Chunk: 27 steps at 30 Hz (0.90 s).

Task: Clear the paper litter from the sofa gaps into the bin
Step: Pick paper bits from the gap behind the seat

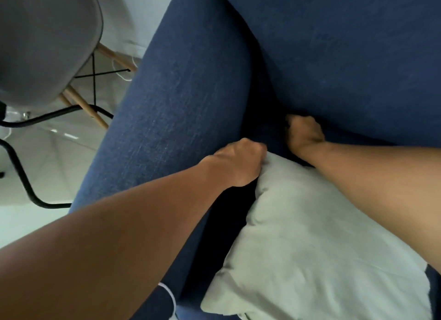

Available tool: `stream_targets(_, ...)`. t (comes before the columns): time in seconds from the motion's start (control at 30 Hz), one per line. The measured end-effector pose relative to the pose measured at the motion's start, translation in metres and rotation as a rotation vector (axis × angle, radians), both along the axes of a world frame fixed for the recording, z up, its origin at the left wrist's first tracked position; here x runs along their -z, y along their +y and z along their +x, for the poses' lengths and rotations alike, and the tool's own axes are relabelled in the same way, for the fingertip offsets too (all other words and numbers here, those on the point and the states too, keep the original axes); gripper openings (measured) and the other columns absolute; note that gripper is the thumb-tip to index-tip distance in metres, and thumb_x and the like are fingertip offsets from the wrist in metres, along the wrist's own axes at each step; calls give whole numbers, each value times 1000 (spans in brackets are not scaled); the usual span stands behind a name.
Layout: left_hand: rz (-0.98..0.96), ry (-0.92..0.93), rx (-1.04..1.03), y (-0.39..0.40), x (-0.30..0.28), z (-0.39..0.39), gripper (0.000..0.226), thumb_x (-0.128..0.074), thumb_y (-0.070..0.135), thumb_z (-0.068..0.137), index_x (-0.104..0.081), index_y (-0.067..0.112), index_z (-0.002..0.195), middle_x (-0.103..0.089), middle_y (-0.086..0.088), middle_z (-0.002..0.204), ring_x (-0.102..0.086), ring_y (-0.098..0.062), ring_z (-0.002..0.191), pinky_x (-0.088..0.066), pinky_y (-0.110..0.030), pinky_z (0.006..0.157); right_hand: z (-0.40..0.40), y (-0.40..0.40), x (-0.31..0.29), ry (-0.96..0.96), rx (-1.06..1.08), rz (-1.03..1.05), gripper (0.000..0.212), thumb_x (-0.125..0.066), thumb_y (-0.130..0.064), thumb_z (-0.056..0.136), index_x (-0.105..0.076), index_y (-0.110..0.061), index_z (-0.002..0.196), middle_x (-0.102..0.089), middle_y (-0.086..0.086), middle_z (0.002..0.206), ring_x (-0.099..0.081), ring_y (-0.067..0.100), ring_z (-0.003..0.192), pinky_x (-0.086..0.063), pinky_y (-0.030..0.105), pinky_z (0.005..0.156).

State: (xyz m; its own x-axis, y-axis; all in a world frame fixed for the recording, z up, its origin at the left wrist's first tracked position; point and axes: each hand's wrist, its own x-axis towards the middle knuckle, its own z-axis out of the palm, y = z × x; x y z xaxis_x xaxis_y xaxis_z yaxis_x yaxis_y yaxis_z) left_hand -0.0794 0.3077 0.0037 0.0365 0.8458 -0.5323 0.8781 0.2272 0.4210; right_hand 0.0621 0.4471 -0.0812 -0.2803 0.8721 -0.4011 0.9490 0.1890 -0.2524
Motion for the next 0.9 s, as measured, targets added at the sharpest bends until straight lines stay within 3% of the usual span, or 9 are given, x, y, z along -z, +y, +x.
stream_targets(0.13, -38, -44, -79, -1, 0, 9, 26, -46, 21, 96, -64, 24, 115, -65, -7, 112, -64, -29, 94, -55, -45, 84, 18, -12, -30, 41, -82, -99, 23, -47, -10, 91, -57, -27, 102, -63, 19, 121, -61, 40, 101, -48, 36, 84)
stream_targets(0.27, -104, -86, -151, -7, -8, 14, 15, -49, 29, 97, -61, 31, 106, -63, -1, 110, -62, -25, 93, -55, -43, 84, 38, -31, -61, 31, -148, -206, 4, -46, -27, 96, -48, -31, 96, -62, 7, 104, -56, 28, 80, -42, 32, 70)
stream_targets(0.37, -132, -73, -166, -12, -23, 14, 12, -45, 32, 95, -57, 34, 97, -62, 1, 104, -61, -23, 89, -55, -44, 84, 46, -37, -87, 48, -172, -186, 1, -43, -36, 94, -44, -35, 95, -57, 0, 91, -54, 20, 71, -38, 32, 58)
stream_targets(0.53, -127, -62, -269, -21, -51, 14, 25, -40, 33, 94, -62, 28, 105, -63, 0, 104, -62, -24, 92, -55, -46, 85, 44, -47, -134, 63, -197, -167, 21, -40, -38, 88, -58, -29, 91, -59, -4, 91, -60, 20, 77, -54, 36, 66)
stream_targets(0.7, -112, -75, -380, -58, -75, 25, 18, -41, 31, 90, -59, 35, 92, -63, 3, 103, -62, -23, 90, -55, -41, 83, 37, -82, -164, 18, -348, -184, 21, -42, -39, 90, -57, -24, 94, -56, -1, 91, -57, 19, 72, -40, 30, 55)
stream_targets(0.83, -138, -110, -489, -111, -80, 41, 14, -41, 37, 82, -52, 42, 75, -61, 10, 94, -62, -19, 83, -55, -41, 79, 29, -137, -182, -15, -456, -222, 22, -44, -36, 92, -57, -21, 101, -58, 7, 100, -57, 30, 87, -51, 38, 75)
stream_targets(0.9, -171, -117, -515, -141, -81, 47, 15, -40, 38, 83, -53, 41, 75, -61, 11, 91, -61, -17, 79, -54, -37, 73, 25, -164, -189, -36, -528, -260, 19, -44, -36, 90, -56, -22, 96, -59, 3, 99, -59, 30, 90, -51, 39, 73)
